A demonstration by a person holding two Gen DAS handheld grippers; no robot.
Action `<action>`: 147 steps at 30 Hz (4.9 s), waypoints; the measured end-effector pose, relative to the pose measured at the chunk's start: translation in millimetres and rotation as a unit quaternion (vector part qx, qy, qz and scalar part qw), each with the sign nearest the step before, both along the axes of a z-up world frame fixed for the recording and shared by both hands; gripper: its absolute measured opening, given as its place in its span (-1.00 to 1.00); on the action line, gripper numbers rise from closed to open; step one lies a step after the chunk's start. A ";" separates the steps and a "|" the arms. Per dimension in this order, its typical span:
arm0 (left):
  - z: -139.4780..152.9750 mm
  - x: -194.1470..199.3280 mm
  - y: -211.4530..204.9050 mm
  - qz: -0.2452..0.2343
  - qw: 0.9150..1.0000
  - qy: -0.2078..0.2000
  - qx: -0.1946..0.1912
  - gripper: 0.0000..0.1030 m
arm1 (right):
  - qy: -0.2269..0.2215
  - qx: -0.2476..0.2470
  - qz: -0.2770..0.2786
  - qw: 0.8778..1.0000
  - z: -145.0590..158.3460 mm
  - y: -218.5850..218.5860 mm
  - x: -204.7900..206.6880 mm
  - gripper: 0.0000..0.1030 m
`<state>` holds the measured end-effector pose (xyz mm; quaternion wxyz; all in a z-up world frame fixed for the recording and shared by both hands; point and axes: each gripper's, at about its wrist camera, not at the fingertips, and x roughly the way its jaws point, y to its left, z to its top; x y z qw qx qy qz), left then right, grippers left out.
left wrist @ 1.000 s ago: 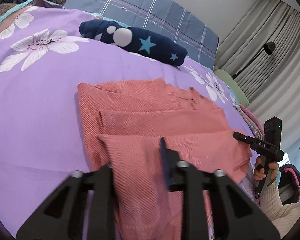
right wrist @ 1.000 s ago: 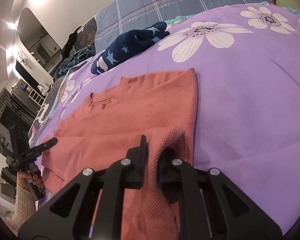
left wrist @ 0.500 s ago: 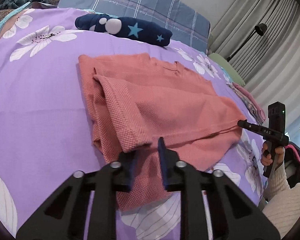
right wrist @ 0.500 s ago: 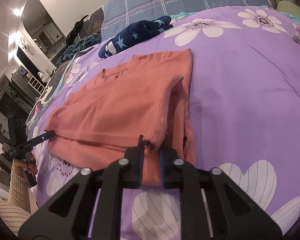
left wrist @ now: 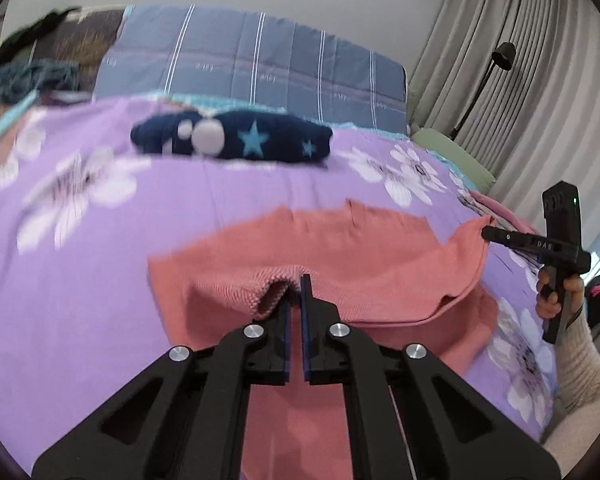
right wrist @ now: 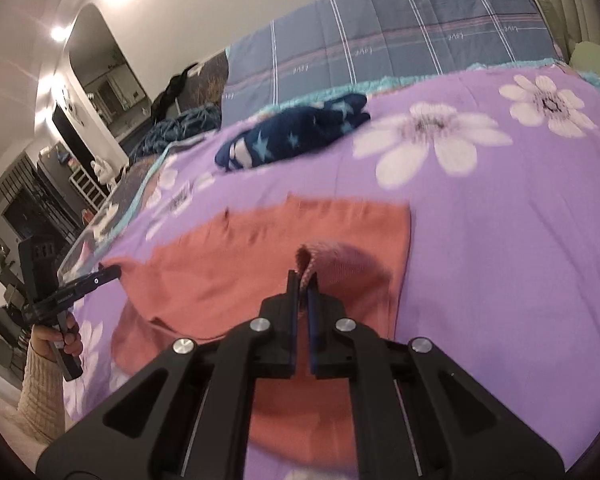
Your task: Fold small clothes
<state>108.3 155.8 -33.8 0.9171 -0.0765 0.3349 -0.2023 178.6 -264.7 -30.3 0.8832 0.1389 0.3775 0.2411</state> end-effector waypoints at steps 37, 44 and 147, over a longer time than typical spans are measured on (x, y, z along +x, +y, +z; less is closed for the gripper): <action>-6.9 102.3 14.4 0.051 0.997 -0.003 0.064 -0.92 | -0.019 -0.068 -0.040 0.997 -17.9 -2.5 124.6 -0.91; -64.3 135.1 13.8 0.073 0.989 0.072 0.105 -0.77 | 0.063 -0.032 -0.070 0.995 -72.8 -17.6 147.3 -0.54; -67.2 -40.5 -339.7 -0.332 0.932 0.083 0.120 -0.65 | 0.067 -0.047 -0.005 0.997 -58.6 -27.2 113.2 -0.61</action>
